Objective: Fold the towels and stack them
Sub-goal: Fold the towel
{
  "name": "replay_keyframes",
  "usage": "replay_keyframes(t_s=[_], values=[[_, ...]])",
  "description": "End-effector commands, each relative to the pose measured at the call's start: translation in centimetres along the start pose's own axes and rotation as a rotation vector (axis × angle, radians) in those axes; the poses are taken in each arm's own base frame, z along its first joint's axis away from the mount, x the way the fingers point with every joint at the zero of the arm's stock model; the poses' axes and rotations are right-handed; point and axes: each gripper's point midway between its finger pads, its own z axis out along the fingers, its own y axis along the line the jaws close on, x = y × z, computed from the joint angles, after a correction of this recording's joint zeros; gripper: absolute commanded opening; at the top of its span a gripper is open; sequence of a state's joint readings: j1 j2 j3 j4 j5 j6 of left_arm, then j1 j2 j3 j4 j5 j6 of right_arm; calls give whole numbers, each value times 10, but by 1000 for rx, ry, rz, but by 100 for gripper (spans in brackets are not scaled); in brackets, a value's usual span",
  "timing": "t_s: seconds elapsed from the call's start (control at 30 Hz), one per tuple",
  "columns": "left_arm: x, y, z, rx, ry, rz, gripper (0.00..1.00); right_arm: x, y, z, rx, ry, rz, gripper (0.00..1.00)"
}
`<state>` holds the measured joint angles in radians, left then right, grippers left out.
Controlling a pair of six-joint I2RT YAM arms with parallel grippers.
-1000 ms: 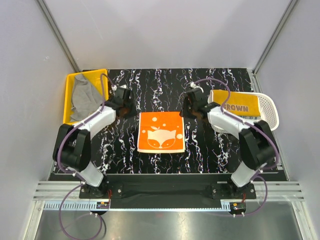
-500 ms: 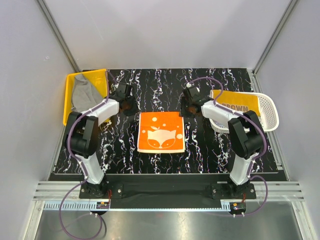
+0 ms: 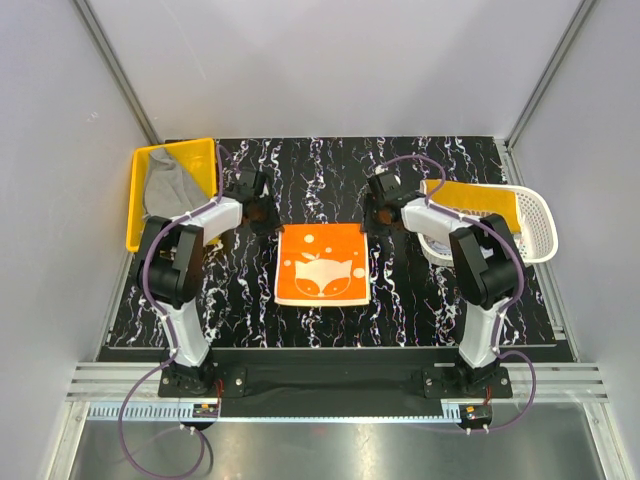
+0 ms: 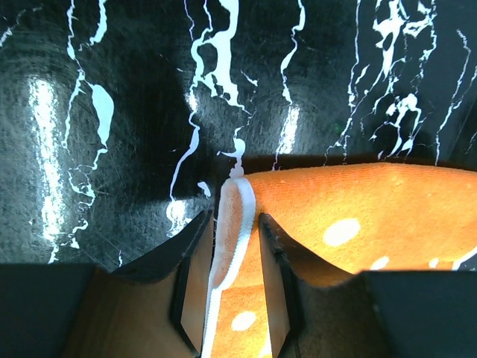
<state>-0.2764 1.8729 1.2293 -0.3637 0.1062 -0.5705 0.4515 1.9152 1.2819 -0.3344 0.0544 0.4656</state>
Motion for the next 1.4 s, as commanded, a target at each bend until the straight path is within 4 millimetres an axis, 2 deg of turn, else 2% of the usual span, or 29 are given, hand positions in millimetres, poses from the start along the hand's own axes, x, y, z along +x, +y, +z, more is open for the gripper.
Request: replay_keyframes(t_s=[0.0,0.27,0.63,0.73,0.9,0.97,1.1,1.13,1.17,1.37], values=[[-22,-20,-4,73,-63,6,35,-29,20,-2,-65,-73,5,44],[-24,-21,-1,77,-61,1,34,-33,26,8,-81,-67,12,43],[-28,-21,2,88,-63,-8,26,-36,29,12,-88,-67,22,38],[-28,-23,5,102,-56,-17,21,-38,30,12,-91,-68,25,34],[-33,-24,1,113,-68,-24,5,-41,27,8,-89,-75,33,23],[-37,-27,-5,126,-76,-25,0,-44,27,3,-95,-82,35,13],[-45,-36,-19,153,-100,-24,0,-54,27,-9,-102,-103,30,4],[-49,-40,-25,165,-108,-19,0,-61,27,-19,-107,-118,29,0],[-50,-42,-30,169,-112,-15,0,-63,31,-25,-132,-116,22,0],[-85,-62,-74,211,-211,13,0,-109,48,-78,-210,-211,-9,0]])
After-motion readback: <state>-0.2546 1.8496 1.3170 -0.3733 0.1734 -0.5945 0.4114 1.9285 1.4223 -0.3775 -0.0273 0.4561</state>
